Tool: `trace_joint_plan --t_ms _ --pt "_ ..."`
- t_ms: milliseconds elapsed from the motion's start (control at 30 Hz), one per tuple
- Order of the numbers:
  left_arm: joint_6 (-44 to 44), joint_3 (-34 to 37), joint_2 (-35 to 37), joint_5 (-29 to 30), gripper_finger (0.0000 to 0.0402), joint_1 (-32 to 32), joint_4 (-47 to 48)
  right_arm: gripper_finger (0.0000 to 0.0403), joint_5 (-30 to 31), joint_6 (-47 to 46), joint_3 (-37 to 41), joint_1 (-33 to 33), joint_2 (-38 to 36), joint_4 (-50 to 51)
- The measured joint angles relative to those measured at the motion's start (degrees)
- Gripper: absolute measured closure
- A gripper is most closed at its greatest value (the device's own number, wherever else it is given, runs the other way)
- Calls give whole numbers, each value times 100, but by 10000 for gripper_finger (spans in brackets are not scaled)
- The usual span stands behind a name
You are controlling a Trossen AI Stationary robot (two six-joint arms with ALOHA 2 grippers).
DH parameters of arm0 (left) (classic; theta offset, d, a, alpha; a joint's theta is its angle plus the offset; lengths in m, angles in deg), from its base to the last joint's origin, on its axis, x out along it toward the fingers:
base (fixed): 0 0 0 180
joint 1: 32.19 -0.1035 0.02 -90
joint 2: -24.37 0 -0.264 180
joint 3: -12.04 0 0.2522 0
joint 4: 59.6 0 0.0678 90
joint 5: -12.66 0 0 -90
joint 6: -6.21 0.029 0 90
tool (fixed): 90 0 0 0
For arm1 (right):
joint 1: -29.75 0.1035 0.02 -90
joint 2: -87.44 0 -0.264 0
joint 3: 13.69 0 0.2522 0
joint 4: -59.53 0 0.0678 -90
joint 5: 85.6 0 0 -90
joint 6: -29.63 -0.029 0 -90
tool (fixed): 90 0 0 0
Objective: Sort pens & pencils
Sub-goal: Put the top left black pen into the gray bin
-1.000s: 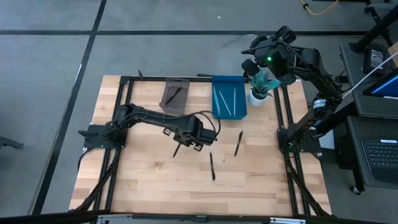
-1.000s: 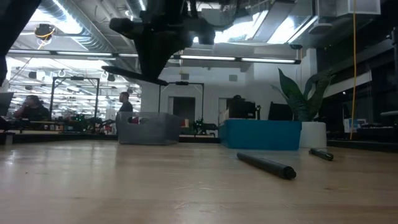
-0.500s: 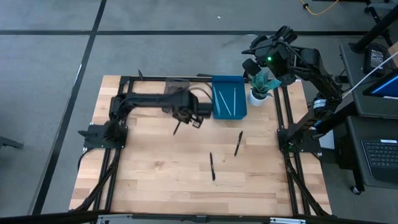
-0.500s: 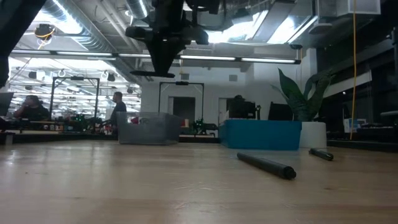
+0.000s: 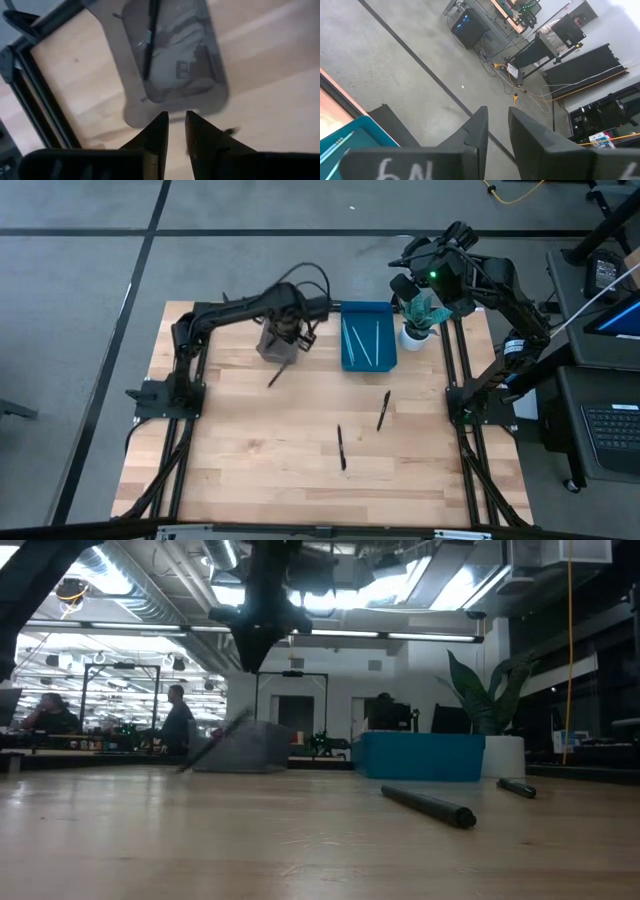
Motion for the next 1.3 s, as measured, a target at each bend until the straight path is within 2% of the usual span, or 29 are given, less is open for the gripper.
trace_joint_plan --t_ms 133,367,533,667,867,1133,1300 --pt "151 0 -1 -29 346 -258 2 325 0 -12 0 0 0 0" --pt "320 0 14 102 359 -137 2 325 0 -15 0 0 0 1" --pt "386 0 14 61 361 354 2 325 0 -16 0 0 0 2" --pt "599 23 19 25 347 947 -3 325 0 -6 0 0 -14 43" --pt "462 580 27 -38 323 1649 0 325 2 -9 0 -22 -150 140" --pt "4 1566 25 -739 296 1962 -60 325 4 -42 -2 -22 -349 116" --pt "43 1867 25 -787 293 2237 -734 325 4 -46 -2 -22 -380 116"
